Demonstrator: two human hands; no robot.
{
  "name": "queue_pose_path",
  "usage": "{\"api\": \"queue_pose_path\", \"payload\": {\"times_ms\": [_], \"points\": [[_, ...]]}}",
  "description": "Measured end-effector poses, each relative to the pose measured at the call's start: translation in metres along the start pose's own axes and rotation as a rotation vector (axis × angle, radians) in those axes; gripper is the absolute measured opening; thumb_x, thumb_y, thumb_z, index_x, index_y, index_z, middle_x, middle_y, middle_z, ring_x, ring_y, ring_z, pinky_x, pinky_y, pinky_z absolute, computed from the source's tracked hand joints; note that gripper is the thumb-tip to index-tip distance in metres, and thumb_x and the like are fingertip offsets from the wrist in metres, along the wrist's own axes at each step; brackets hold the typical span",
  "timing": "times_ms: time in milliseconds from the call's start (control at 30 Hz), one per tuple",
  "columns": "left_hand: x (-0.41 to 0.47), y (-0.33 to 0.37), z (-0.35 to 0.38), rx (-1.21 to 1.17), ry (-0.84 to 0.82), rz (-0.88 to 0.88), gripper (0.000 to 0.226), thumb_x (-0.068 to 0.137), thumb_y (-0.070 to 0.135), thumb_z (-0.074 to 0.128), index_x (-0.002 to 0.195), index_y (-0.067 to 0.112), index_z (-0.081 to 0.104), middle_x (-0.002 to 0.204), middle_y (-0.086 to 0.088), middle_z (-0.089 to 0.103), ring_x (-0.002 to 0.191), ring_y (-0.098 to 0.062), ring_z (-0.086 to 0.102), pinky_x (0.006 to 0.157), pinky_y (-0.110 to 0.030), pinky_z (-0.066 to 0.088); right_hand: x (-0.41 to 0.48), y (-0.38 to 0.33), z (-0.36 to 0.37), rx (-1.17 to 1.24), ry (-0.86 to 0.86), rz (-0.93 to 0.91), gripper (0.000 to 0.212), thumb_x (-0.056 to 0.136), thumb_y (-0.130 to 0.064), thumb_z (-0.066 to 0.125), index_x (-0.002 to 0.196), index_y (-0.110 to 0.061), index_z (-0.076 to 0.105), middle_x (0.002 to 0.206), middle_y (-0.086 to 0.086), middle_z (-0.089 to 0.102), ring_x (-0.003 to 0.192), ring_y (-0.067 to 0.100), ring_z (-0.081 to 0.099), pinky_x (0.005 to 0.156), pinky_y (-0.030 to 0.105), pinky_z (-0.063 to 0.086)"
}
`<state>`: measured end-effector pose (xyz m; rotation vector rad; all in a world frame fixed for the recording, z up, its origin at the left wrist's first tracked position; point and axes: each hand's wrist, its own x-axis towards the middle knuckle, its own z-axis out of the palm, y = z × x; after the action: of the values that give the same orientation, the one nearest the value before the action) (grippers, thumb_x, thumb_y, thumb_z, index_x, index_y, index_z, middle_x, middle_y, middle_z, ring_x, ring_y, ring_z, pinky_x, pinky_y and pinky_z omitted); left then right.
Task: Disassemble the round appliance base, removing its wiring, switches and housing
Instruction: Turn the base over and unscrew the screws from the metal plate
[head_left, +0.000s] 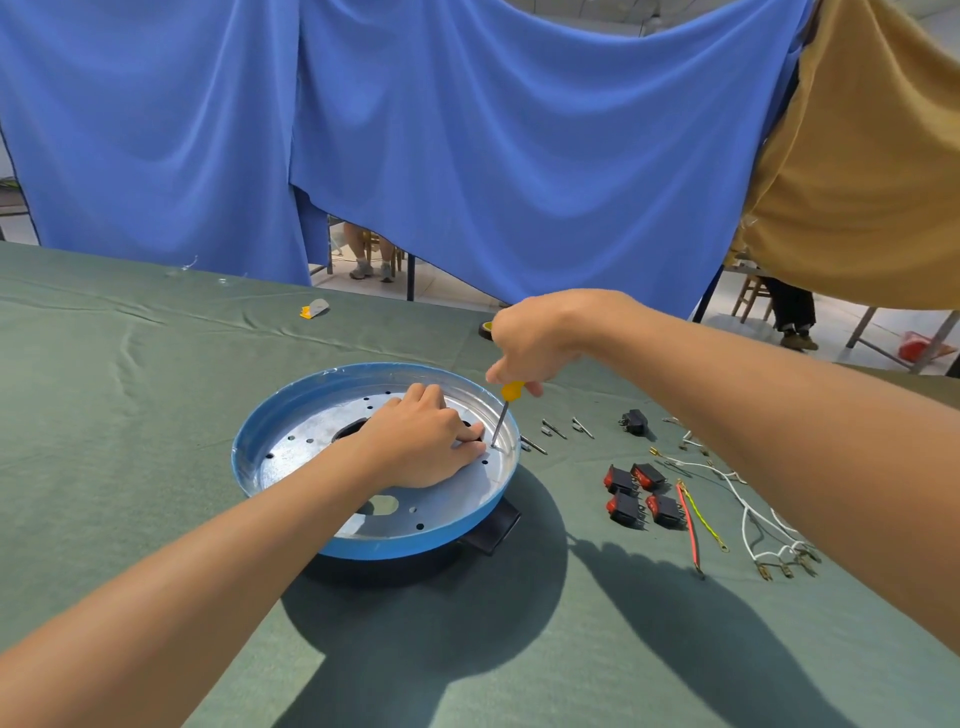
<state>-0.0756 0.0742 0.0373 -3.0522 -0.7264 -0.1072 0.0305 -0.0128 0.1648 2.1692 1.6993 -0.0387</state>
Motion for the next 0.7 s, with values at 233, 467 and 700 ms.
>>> {"api": "queue_pose_path", "payload": {"times_ms": [233, 467, 700], "points": [[0.001, 0.001, -0.005, -0.019, -0.045, -0.033, 0.044, 0.098, 0.056, 0.036, 0.135, 0.039, 0.054, 0.121, -0.011, 0.046, 0.117, -0.029, 0.038, 0.09, -0.04, 0.038, -0.007, 0.0, -0.003, -0.107, 0.15, -0.114, 0.012, 0.084, -0.028, 0.073, 0.091, -0.019, 0.074, 0.083, -0.004, 0.068, 0.073, 0.009, 0.05, 0.047, 0.021, 0.032], [0.007, 0.004, -0.012, -0.121, -0.073, -0.105, 0.036, 0.093, 0.056, 0.051, 0.123, 0.042, 0.064, 0.131, -0.007, 0.046, 0.126, -0.03, 0.037, 0.087, -0.043, 0.039, 0.004, 0.01, 0.003, 0.126, 0.084, -0.018, 0.049, 0.086, -0.06, 0.058, 0.067, -0.015, 0.061, 0.064, -0.002, 0.056, 0.06, 0.02, 0.05, 0.053, 0.026, 0.041], [0.014, 0.007, -0.007, -0.23, -0.033, -0.184, 0.033, 0.088, 0.051, 0.062, 0.114, 0.033, 0.071, 0.12, -0.006, 0.057, 0.112, -0.029, 0.047, 0.096, -0.049, 0.045, 0.007, 0.008, 0.002, 0.132, 0.125, 0.031, 0.026, 0.087, -0.03, 0.062, 0.069, -0.012, 0.07, 0.056, 0.002, 0.054, 0.06, 0.023, 0.048, 0.049, 0.025, 0.034]]}}
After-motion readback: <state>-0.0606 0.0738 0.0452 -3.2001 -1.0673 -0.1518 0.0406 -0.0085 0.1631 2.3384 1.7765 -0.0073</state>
